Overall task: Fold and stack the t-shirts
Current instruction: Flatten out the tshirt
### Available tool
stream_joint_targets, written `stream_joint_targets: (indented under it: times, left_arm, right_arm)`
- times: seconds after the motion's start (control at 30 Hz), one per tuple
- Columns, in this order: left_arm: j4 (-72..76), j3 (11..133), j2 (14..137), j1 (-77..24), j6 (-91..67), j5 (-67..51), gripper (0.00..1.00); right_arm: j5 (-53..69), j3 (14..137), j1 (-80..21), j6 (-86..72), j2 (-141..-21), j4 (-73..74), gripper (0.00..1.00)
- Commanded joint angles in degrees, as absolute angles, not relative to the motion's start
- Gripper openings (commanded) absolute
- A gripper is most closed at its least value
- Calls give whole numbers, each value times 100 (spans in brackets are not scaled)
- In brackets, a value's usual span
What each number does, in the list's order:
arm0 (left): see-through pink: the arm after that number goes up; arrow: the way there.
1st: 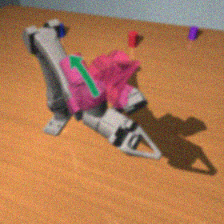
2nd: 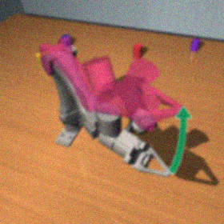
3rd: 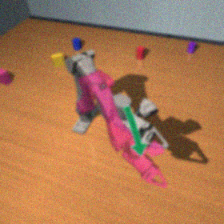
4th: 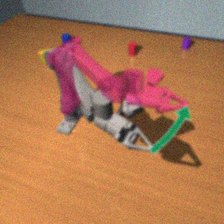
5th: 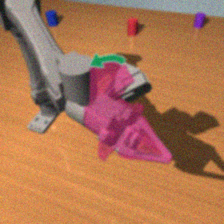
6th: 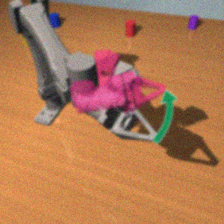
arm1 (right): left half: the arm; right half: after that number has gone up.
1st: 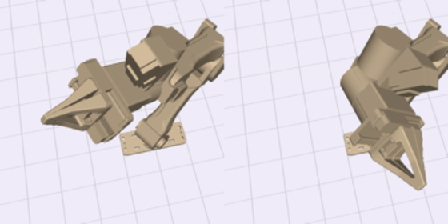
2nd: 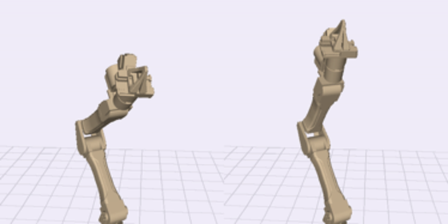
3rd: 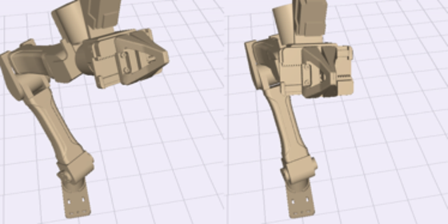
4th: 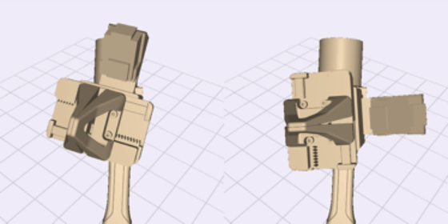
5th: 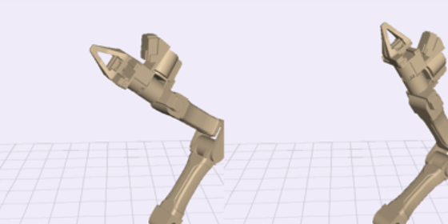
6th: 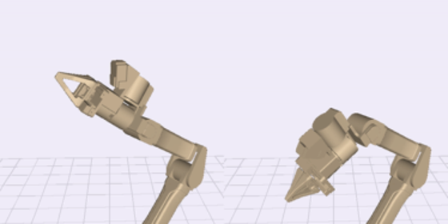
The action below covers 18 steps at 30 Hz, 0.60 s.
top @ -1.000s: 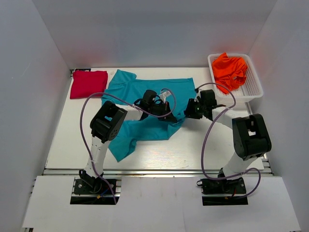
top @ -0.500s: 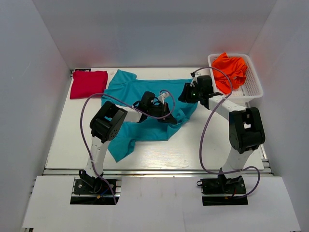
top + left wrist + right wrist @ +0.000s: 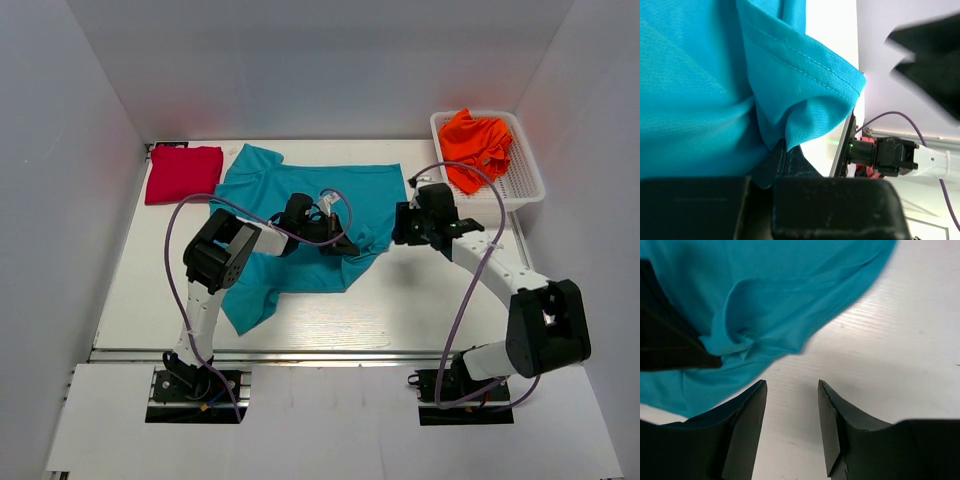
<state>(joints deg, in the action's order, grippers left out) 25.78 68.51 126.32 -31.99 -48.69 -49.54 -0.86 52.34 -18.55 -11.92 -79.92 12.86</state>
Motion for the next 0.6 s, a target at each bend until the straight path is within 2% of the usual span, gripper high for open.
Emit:
stream_joint_targets:
  times: [0.0, 0.23, 0.57]
  left_arm:
    - [2742, 6803, 12454, -3182, -4939, -4869, 0]
    - [2961, 6688, 12401, -3182, -5053, -4877, 0]
    - [3419, 6513, 12349, -3182, -5159, -4992, 0]
  right_arm:
    - [298, 5185, -2144, -730, -8304, 1398, 52]
    - [869, 5440, -2557, -677, -8911, 906, 48]
    - [703, 5660, -2610, -1063, -9421, 572, 39]
